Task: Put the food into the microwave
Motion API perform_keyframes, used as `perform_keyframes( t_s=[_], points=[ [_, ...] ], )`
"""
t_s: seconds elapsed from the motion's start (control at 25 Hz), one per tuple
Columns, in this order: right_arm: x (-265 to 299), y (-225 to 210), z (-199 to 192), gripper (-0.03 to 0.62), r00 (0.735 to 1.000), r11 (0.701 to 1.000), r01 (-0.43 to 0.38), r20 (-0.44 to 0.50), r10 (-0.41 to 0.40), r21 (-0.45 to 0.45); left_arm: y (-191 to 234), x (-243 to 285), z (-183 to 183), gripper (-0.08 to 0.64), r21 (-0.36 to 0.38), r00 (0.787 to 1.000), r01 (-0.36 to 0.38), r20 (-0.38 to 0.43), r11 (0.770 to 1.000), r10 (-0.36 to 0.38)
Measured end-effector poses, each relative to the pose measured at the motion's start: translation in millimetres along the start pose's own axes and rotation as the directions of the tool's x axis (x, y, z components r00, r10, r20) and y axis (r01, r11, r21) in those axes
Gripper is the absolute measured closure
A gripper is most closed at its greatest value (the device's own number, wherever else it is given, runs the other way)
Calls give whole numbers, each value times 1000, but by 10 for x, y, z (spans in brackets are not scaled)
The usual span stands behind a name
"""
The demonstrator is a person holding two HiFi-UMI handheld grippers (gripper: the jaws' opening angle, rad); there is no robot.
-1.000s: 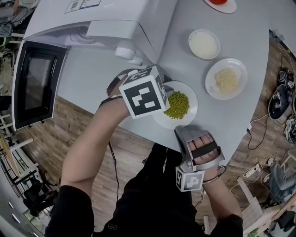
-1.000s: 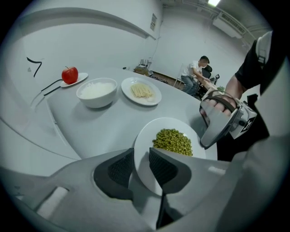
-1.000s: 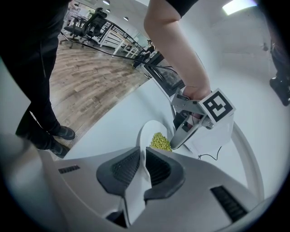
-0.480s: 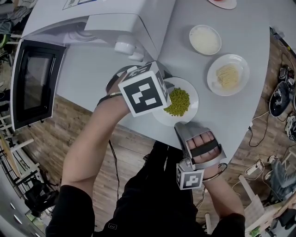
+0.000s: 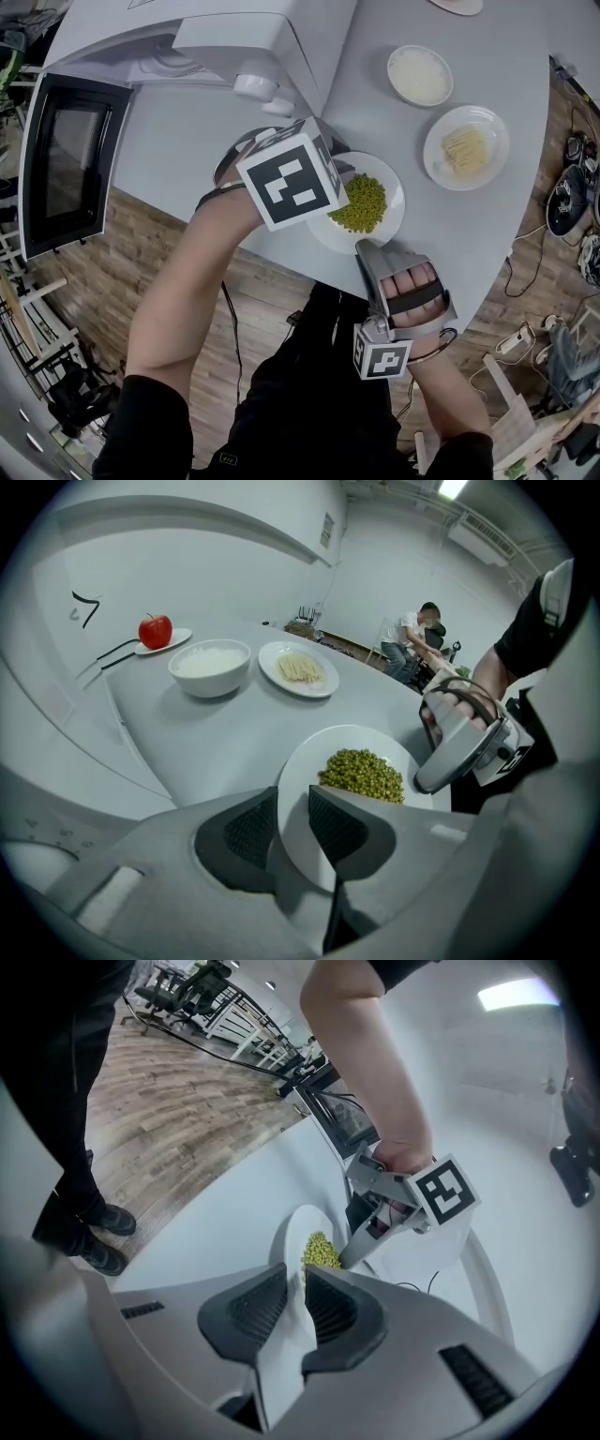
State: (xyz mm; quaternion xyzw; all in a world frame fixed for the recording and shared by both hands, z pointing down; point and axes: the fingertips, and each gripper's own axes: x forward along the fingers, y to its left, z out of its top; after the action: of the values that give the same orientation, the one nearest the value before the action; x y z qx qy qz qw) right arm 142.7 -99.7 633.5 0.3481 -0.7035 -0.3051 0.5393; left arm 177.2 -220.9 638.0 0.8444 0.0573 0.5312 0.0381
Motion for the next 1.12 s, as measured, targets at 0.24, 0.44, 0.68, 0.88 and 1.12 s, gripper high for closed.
perform_keyframes(
  t_s=[0.24, 0.44, 0.68, 0.88, 1.12],
  points=[
    [38, 4, 39, 554, 1000, 1000, -1, 11, 1, -27, 41, -23, 7, 463, 0, 999, -41, -5, 999, 41],
    [68, -18, 25, 555, 1000, 997, 28, 0, -28, -72, 100, -62, 8, 463, -11, 995, -100, 27, 995, 101],
    [28, -100, 49, 565, 995, 990, 98, 8, -98, -102, 210, -301, 23, 468, 57, 959, -281, 50, 958, 278],
    [-49, -183, 66, 571, 986, 978, 168, 31, -165, -121, 58, -483, 47, 469, 101, 934, -355, 81, 929, 348],
    [-184, -180, 26, 571, 980, 966, 197, 46, -192, -167, -185, -655, 108, 469, 100, 918, -388, 130, 916, 375]
  ],
)
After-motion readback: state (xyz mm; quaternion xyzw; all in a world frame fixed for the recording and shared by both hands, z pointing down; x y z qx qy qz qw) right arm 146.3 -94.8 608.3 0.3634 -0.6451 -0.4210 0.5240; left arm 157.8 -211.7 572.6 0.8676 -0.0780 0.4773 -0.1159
